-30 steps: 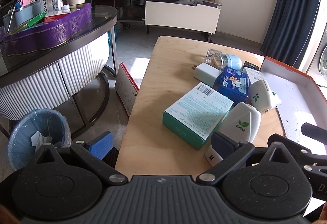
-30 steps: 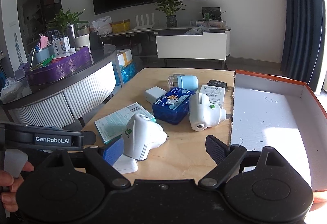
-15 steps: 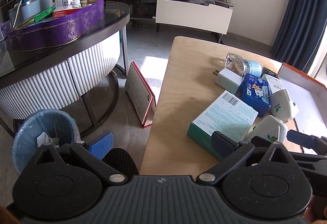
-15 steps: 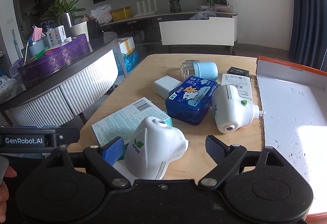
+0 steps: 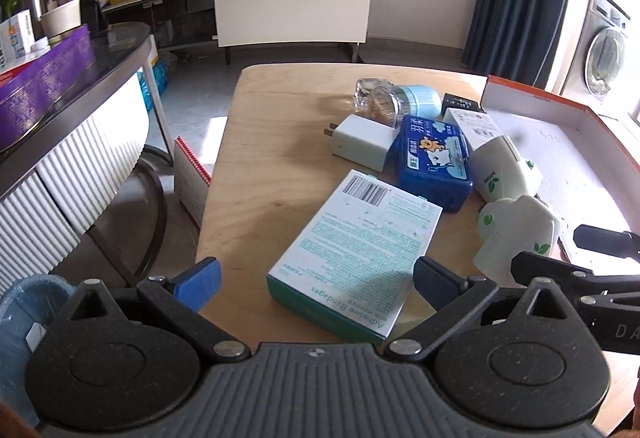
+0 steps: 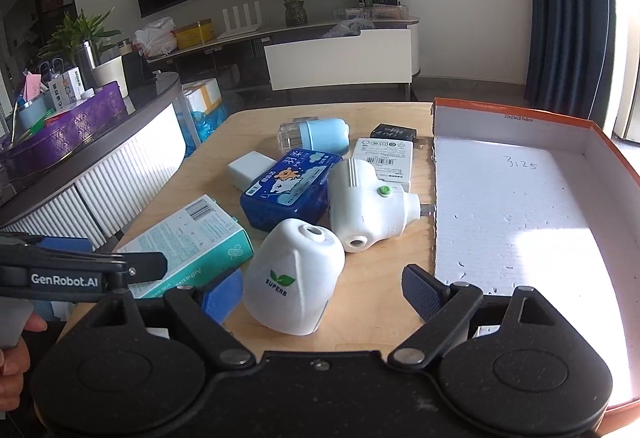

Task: Organize rigid objects
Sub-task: 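Move left tool to the green-white box while right tool approaches the white SUPERB heater, then close left tool on the green-white box while right tool grasps the white heater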

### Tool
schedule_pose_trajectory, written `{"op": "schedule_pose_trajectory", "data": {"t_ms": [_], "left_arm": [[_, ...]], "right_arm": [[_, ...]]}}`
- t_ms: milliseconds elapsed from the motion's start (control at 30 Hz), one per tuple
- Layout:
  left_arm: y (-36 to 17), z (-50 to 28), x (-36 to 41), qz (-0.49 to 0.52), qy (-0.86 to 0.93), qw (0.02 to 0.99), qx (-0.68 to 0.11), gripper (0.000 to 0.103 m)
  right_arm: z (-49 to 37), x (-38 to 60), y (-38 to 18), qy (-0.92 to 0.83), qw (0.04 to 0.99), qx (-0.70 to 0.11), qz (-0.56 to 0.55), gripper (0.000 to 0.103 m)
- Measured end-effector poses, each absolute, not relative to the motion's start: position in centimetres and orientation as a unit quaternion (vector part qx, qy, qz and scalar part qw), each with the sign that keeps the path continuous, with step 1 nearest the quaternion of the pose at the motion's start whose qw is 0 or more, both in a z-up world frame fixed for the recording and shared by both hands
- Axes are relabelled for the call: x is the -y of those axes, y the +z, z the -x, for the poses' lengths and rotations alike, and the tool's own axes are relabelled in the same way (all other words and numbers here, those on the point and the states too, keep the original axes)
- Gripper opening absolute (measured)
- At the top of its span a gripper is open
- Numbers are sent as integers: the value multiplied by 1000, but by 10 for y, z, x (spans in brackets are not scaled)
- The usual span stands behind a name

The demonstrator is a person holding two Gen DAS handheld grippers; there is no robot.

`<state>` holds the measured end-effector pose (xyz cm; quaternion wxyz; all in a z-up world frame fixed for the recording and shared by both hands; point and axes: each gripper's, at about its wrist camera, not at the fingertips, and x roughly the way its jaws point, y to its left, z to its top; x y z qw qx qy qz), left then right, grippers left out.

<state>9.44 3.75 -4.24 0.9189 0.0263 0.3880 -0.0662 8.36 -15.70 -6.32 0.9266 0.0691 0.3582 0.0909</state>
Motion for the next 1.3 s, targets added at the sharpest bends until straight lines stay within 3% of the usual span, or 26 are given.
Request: {"op": "schedule_pose_trajectory", "data": {"t_ms": [333,467,733,800,867,1300], "left_arm": [[-64,-123,-32,-39,-106,907,-405,99],[-63,-120,-25,-59,-105,920,-374,72],[-57,-120,-39,-16,-65,927,-370,71],[-56,-120,-42,-10,-60,928,-367,71],[-55,-118,-42,-5,-62,929,-364,71],[-29,-102,-29,19,-70,937,-342,71]], "right_arm": [[-101,146,-78,97,918,-376,-75,102],[-103,142,-81,100,920,-373,-71,102],[-122,132,-86,111,922,-367,-55,98],[-125,128,-89,112,923,-365,-44,80],[-124,123,-88,120,924,-362,-27,69],[-99,159,-50,134,931,-336,-48,66]]}}
